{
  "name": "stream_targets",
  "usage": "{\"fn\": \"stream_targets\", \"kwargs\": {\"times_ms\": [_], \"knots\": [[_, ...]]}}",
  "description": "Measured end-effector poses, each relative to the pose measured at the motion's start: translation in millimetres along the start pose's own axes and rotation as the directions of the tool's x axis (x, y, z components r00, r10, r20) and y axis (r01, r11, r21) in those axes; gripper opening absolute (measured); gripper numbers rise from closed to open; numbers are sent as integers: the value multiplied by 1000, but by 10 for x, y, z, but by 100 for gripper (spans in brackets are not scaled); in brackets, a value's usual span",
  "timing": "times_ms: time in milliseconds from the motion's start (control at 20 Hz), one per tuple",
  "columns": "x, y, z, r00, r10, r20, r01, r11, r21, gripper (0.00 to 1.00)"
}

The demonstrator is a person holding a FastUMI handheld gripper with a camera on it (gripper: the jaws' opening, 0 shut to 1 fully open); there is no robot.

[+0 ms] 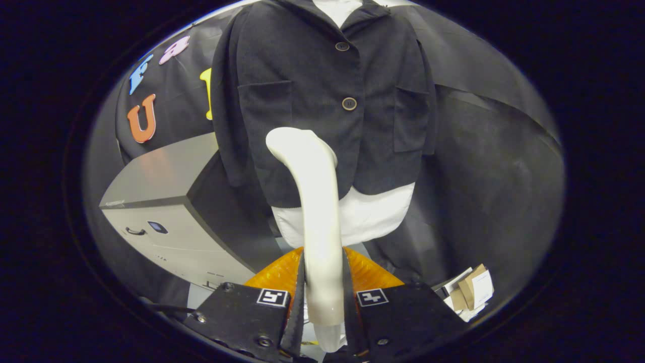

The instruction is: Iron the clothes twice with a garment steamer, once on the left side and once on the right side.

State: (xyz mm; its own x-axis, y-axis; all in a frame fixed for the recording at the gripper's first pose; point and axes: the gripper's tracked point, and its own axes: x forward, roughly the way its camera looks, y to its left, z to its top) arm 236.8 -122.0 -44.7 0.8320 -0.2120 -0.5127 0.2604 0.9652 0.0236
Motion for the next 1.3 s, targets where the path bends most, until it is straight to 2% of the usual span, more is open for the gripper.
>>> {"fn": "stream_targets", "kwargs": {"times_ms": [300,600,850,1000,1300], "knots": [[-2,-19,-44,1000,13,3,-13,1000,18,37],[-400,-308,177,996,51,72,-58,993,101,37],[-765,-843,526,987,24,160,-57,977,204,37],[-937,-1204,797,974,-17,224,-41,968,248,36],[-1199,-1721,1457,944,-55,325,-56,945,322,36]]}}
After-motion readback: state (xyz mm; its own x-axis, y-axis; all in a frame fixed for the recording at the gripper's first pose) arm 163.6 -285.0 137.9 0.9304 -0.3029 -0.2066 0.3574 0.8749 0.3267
